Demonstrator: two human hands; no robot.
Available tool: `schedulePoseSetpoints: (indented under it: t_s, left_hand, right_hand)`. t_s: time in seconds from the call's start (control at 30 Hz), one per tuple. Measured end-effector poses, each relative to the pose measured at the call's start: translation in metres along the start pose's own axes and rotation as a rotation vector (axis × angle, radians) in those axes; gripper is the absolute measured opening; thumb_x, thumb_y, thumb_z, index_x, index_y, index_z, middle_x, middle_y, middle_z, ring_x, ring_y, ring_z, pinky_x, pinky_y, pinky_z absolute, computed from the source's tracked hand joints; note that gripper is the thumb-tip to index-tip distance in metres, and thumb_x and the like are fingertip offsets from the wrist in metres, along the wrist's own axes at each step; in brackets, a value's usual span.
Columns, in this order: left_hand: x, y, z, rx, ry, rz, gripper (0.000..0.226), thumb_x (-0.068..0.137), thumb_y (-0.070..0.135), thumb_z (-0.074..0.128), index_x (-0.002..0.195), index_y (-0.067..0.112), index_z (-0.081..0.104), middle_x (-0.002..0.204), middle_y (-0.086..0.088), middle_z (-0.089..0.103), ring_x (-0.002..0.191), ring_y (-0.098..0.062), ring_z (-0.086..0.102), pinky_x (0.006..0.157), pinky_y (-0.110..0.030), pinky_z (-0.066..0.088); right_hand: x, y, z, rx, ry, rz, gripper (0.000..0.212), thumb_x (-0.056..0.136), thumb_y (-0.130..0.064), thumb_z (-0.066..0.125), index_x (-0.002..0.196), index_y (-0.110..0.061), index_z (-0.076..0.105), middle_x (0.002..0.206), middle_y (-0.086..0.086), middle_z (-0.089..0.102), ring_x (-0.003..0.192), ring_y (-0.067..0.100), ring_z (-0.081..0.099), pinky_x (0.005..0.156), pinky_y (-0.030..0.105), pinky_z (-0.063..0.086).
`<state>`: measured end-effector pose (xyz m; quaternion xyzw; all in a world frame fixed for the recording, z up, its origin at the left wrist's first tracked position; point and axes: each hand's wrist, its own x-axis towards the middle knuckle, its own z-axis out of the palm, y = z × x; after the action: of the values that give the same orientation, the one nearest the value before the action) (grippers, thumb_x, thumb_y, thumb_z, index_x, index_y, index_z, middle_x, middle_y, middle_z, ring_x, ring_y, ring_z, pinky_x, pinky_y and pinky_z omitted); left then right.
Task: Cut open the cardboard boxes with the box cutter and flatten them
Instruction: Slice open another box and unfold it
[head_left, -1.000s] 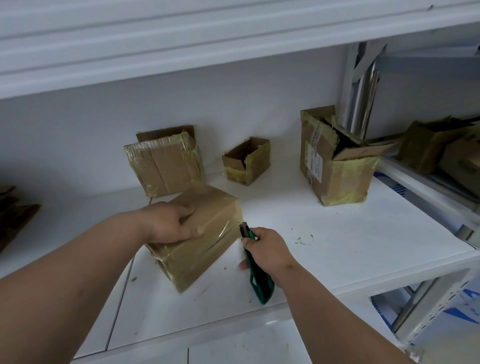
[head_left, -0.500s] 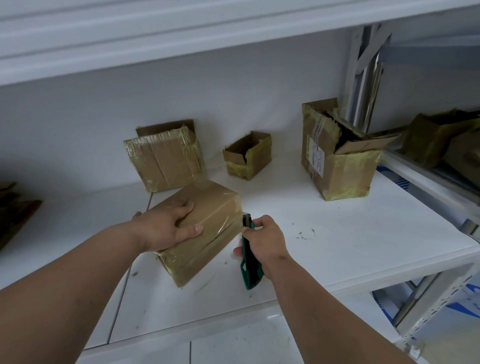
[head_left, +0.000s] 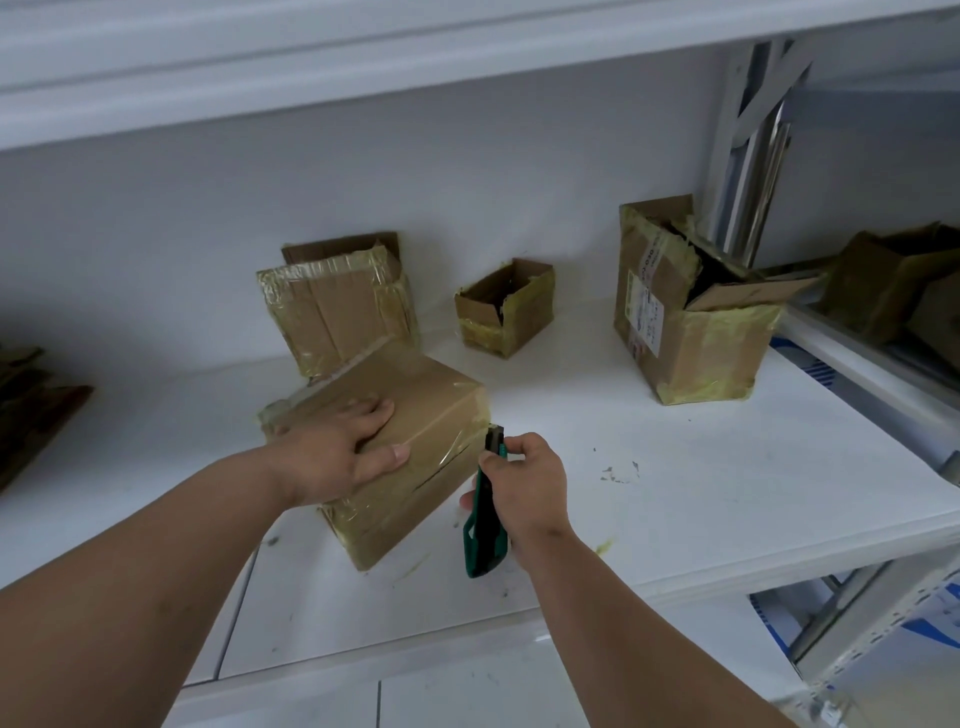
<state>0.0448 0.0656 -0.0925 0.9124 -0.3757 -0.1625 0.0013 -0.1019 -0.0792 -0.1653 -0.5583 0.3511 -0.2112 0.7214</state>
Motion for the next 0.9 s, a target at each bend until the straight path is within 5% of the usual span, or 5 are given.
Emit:
schedulePoseSetpoints:
  t_s: [0.1, 0.27, 0.6, 0.73, 0.9]
  left_hand:
    - [0.001, -0.002, 0.000, -0.001, -0.013, 0.003, 0.134, 0.035, 0.107, 0.004, 0.153, 0.043, 0.007, 0.162, 0.018, 0.000, 0.150, -0.011, 0.006, 0.121, -0.051, 0.011]
    - [0.001, 0.000, 0.002, -0.037, -0.001, 0.018, 0.104, 0.067, 0.095, 0.023, 0.154, 0.040, 0.010, 0.163, 0.015, 0.002, 0.150, -0.012, 0.008, 0.122, -0.046, 0.012]
    - [-0.007, 0.003, -0.004, -0.077, 0.011, 0.039, 0.085, 0.086, 0.070, 0.042, 0.156, 0.033, 0.013, 0.164, 0.007, 0.011, 0.148, -0.017, 0.019, 0.120, -0.037, 0.020]
    - [-0.019, -0.015, -0.020, -0.337, -0.133, 0.058, 0.098, 0.066, 0.061, 0.076, 0.150, 0.037, 0.030, 0.152, 0.006, 0.034, 0.127, -0.015, 0.044, 0.103, -0.026, 0.039]
    - [-0.027, -0.041, -0.024, -0.282, -0.242, 0.132, 0.126, 0.032, 0.084, 0.073, 0.145, 0.054, 0.027, 0.156, 0.026, 0.011, 0.142, -0.009, 0.021, 0.117, -0.030, 0.019]
  right_hand:
    - [-0.001, 0.000, 0.000, 0.033, -0.009, 0.006, 0.010, 0.095, -0.006, 0.056, 0.104, -0.010, 0.055, 0.082, 0.018, 0.068, 0.053, 0.026, 0.069, 0.049, 0.029, 0.052]
    - [-0.011, 0.007, 0.005, 0.046, -0.039, 0.004, 0.012, 0.095, -0.007, 0.056, 0.107, -0.011, 0.056, 0.082, 0.017, 0.067, 0.054, 0.026, 0.070, 0.052, 0.032, 0.056]
    - [-0.043, 0.018, 0.028, -0.126, -0.308, 0.055, 0.017, 0.094, -0.008, 0.060, 0.109, -0.015, 0.056, 0.093, 0.016, 0.066, 0.053, 0.022, 0.069, 0.051, 0.028, 0.053]
    - [-0.032, 0.007, 0.016, -0.192, -0.245, 0.019, 0.019, 0.095, -0.009, 0.060, 0.112, -0.016, 0.056, 0.089, 0.013, 0.066, 0.052, 0.022, 0.068, 0.049, 0.026, 0.051]
    - [-0.034, 0.000, 0.018, -0.195, -0.290, 0.010, 0.013, 0.095, -0.011, 0.061, 0.103, -0.022, 0.059, 0.086, 0.013, 0.067, 0.054, 0.022, 0.069, 0.056, 0.027, 0.055]
